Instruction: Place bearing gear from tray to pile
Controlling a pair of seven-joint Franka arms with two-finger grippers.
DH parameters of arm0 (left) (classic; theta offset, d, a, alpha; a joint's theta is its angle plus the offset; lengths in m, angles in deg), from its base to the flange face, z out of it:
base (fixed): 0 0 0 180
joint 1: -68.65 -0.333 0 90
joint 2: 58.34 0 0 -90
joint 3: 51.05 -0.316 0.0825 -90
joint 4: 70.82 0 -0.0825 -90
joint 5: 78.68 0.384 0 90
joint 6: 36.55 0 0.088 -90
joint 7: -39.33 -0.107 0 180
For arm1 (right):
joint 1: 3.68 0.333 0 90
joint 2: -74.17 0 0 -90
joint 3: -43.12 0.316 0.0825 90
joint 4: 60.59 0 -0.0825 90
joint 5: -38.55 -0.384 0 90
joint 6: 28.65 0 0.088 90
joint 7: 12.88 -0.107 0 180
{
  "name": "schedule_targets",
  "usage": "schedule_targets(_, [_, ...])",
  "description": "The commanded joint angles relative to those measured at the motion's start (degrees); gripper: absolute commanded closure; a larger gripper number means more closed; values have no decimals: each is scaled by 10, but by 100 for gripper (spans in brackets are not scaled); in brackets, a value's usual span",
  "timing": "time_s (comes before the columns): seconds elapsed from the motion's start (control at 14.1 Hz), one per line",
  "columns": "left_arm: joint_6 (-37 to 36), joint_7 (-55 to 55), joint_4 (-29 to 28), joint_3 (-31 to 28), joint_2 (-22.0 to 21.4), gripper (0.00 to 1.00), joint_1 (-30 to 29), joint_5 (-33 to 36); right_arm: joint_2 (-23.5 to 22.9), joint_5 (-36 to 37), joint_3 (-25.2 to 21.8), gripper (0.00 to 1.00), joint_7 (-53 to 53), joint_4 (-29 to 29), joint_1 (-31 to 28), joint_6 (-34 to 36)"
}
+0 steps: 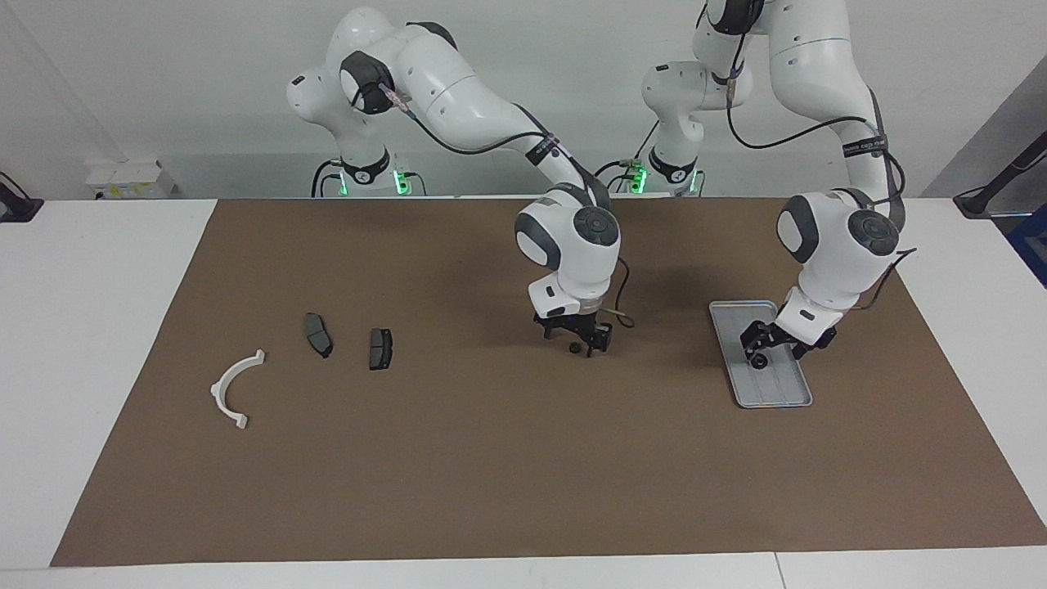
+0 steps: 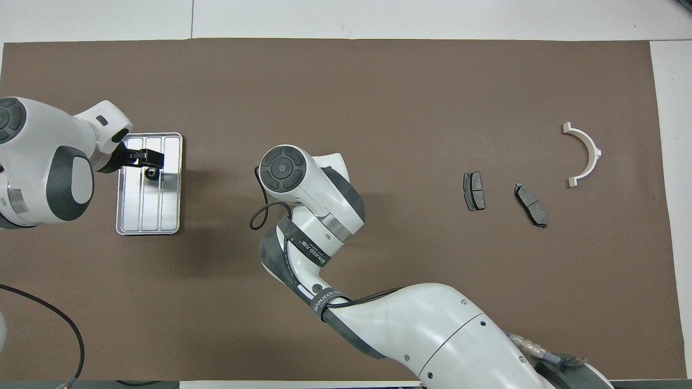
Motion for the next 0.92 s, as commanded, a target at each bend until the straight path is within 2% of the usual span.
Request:
schedule_targets(0.0, [21,14,-19,-6,-7,0,9,10,-10,-12,5,17,-14,12,-6,-7])
schedule_targets(0.07, [21,13,-25,-6,-7,0,9,10,-11,-12,5,26,-17,12,-6,-6])
schedule_targets(0.14, [21,13,-29,-6,-9,0,9,10,-10,-13,5,42,-25,13,-5,-6])
schedule_targets(0.21, [23,13,-35,-6,-10,0,9,10,-11,-13,5,50,-30,14,-5,-6])
schedule_targets(0.28, [32,13,-47,-6,-13,0,10,10,-11,-13,5,54,-31,14,-5,-6])
schedule_targets(0.5, [49,13,-55,-6,-13,0,10,10,-11,-13,6,74,-34,15,-3,-5])
schedule_targets(0.64, [55,14,-57,-6,-10,0,10,10,-10,-13,6,100,-34,15,-3,-6])
schedule_targets(0.85, [77,15,-73,-6,-10,0,14,10,-10,-12,6,100,-32,15,-4,-5])
